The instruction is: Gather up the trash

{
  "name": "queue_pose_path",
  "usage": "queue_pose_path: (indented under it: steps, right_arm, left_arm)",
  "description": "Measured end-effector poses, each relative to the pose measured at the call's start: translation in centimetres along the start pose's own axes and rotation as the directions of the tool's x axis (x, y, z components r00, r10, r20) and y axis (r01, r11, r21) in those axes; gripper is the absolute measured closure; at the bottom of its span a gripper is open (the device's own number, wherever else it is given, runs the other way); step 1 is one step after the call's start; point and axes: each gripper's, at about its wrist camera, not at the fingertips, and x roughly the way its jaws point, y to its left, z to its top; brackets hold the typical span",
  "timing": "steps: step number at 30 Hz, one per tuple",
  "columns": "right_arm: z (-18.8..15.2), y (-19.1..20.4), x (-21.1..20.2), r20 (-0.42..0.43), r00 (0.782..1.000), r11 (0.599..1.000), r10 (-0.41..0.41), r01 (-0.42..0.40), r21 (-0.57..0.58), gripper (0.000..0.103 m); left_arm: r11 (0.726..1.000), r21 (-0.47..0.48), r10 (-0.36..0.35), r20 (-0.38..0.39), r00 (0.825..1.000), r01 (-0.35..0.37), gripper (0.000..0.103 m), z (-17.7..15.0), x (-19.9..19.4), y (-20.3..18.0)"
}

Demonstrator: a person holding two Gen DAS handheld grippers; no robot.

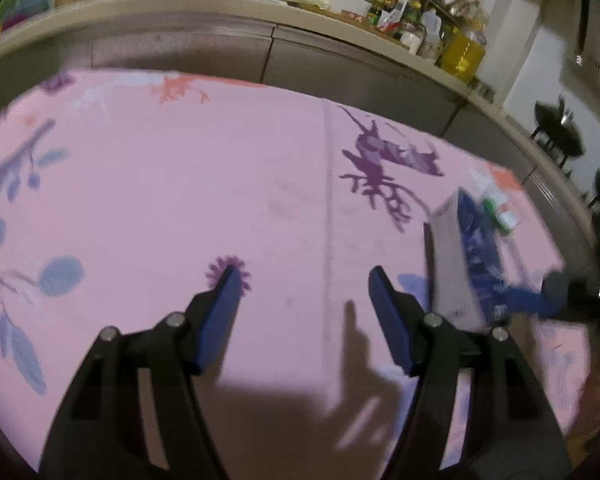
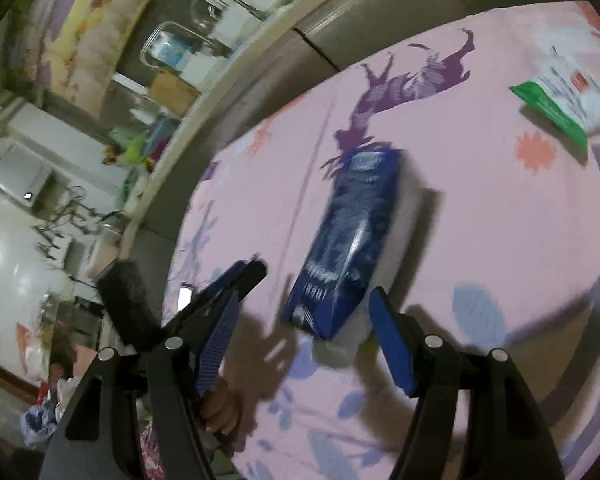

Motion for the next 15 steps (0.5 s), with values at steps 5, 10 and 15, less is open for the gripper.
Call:
queue_pose_path:
  steps: [5, 10, 15]
  right_arm:
    - [-0.9, -1.1, -6.0, 0.226, 0.967, 0.992, -0.115, 0.124, -0.028, 0.037]
    - [-1.0, -4.8, -10.3, 0.338, 0.911, 0.972, -0.237, 0.220, 0.088, 0.037]
    - [-1.5, -8.1, -11.1, 0.347, 0.900, 0.962, -0.262, 0.213, 0.172, 0.037]
  left_arm:
    - [0.998, -0.008, -0.060, 0.021, 0.998, 0.061, 0.038, -0.2, -1.8, -1.9]
    - [0.989, 0.118, -0.097, 0.028, 0.995, 0.093, 0.034, -1.8, -2.9, -6.3]
    - [0.958, 0.279, -0.078, 0.014, 0.997, 0.071, 0.035, -4.5, -2.6, -10.3]
